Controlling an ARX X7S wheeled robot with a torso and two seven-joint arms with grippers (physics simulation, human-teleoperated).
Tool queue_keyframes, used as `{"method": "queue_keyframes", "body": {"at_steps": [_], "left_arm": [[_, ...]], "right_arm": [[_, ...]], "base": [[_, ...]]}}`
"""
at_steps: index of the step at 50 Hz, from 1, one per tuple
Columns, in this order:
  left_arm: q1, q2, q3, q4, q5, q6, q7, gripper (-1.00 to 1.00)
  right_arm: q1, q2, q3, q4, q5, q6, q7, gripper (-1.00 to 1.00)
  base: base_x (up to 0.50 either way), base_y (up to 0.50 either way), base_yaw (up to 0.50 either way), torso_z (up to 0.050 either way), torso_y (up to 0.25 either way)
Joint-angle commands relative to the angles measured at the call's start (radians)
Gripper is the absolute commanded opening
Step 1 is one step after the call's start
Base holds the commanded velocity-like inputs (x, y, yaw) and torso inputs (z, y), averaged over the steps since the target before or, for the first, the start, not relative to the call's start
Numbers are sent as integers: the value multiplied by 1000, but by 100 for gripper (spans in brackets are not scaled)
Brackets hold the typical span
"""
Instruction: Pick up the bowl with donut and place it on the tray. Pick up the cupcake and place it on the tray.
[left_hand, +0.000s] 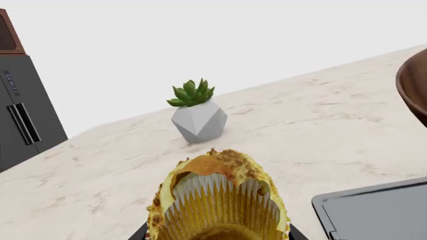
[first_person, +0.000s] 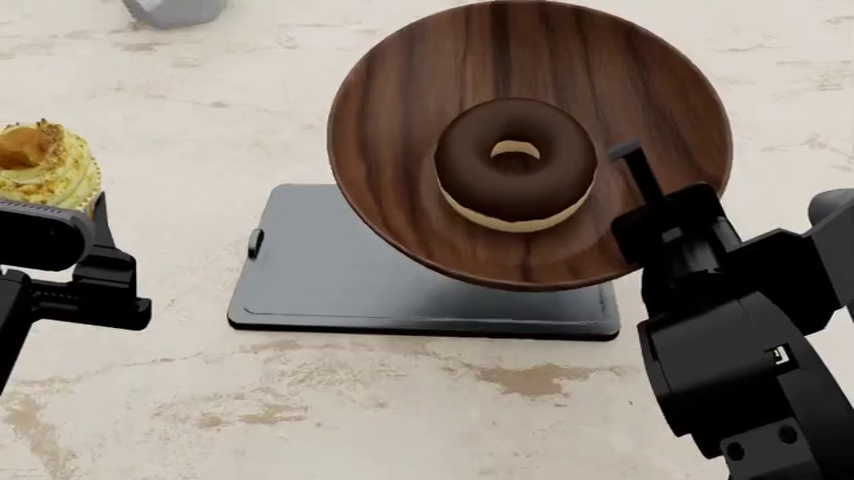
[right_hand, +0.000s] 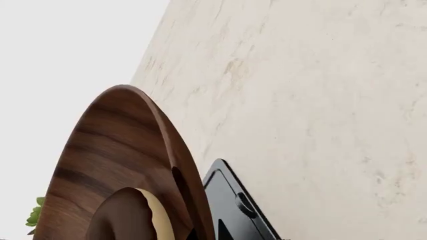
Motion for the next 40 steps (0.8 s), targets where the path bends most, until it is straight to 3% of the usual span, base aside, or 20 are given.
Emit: {"method": "queue_keyframes", "body": {"at_steps": [1, 26, 40], "left_arm": [[-35, 0, 8, 6, -19, -27, -20, -100], [-82, -2, 25, 49, -35, -84, -24, -100], [-97, 6, 65, 20, -28, -61, -21, -100]], "right_arm": [[19, 3, -1, 4, 0, -22, -7, -100], [60, 11, -44, 51, -40, -37, 7, -100], [149, 10, -77, 254, -112, -84, -44, -100]], "base": [[176, 7, 0, 0, 0], [116, -26, 0, 0, 1], [0, 0, 0, 0, 1]]}}
